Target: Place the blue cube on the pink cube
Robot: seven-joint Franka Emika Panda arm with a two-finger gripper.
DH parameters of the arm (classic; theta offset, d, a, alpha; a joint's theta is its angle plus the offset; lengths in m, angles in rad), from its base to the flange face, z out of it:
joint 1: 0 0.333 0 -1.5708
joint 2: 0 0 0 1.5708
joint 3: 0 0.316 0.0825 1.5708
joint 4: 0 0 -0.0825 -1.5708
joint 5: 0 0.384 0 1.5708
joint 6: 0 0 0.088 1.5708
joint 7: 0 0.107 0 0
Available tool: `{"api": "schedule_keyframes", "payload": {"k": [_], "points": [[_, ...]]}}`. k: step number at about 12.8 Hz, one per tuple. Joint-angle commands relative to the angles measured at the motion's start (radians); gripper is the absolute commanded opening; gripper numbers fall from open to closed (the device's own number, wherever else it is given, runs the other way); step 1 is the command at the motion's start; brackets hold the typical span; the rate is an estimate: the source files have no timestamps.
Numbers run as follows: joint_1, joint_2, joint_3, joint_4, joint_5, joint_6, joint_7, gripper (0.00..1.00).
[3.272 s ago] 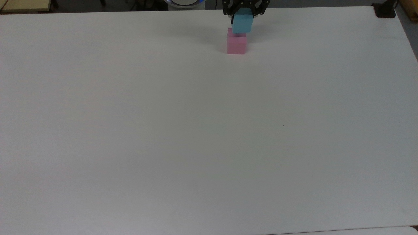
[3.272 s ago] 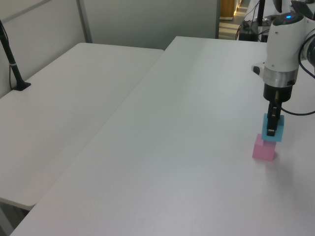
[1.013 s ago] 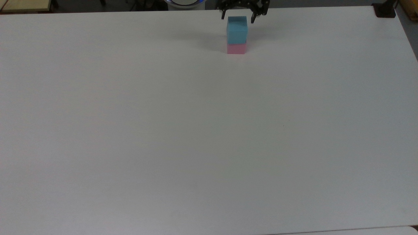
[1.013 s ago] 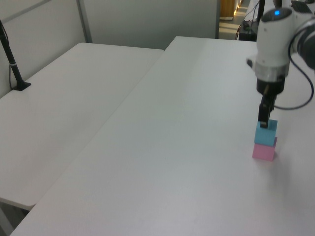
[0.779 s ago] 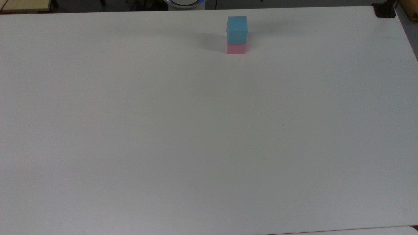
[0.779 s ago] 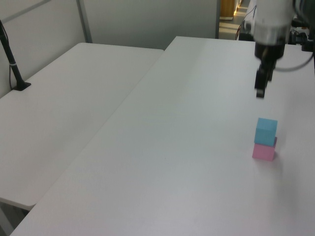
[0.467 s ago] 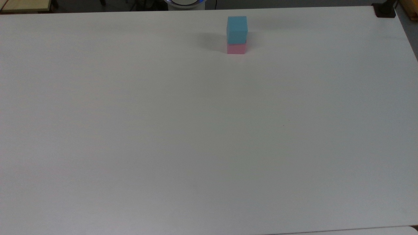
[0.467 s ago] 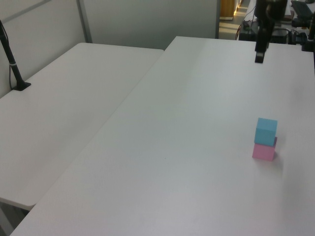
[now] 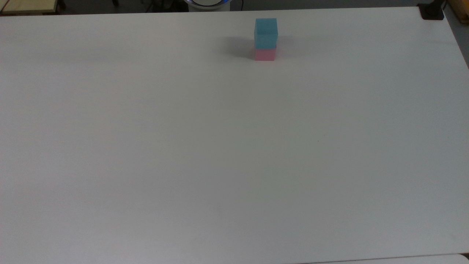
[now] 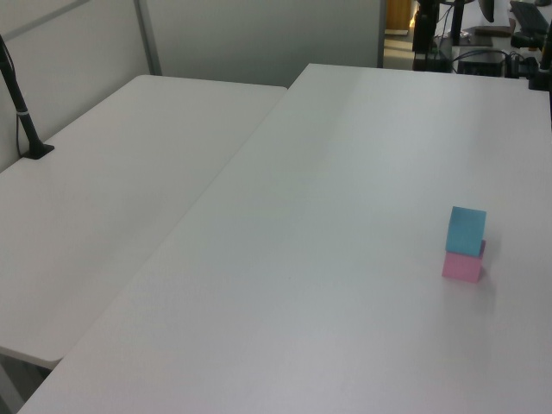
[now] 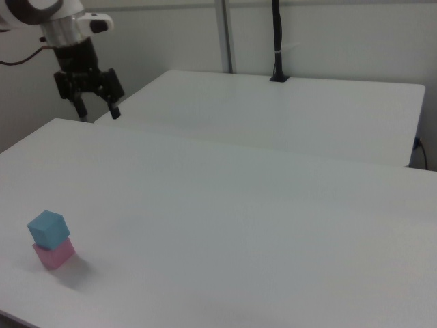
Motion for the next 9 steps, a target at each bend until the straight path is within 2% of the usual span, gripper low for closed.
{"api": "schedule_keyframes", "payload": {"k": [1,3,5,6,8,9], "points": [[-0.070,0.053,-0.014,0.035,0.028,-0.022,-0.076,1.00],[-0.116,0.085,0.001,0.035,0.040,0.042,-0.064,1.00],[-0.129,0.090,0.018,0.037,0.042,0.044,-0.027,1.00],[-0.153,0.094,0.058,0.043,0.042,0.044,0.008,1.00],[-0.269,0.098,0.196,0.042,0.040,0.045,0.025,1.00],[-0.314,0.093,0.236,0.042,0.042,0.045,0.025,1.00]]}}
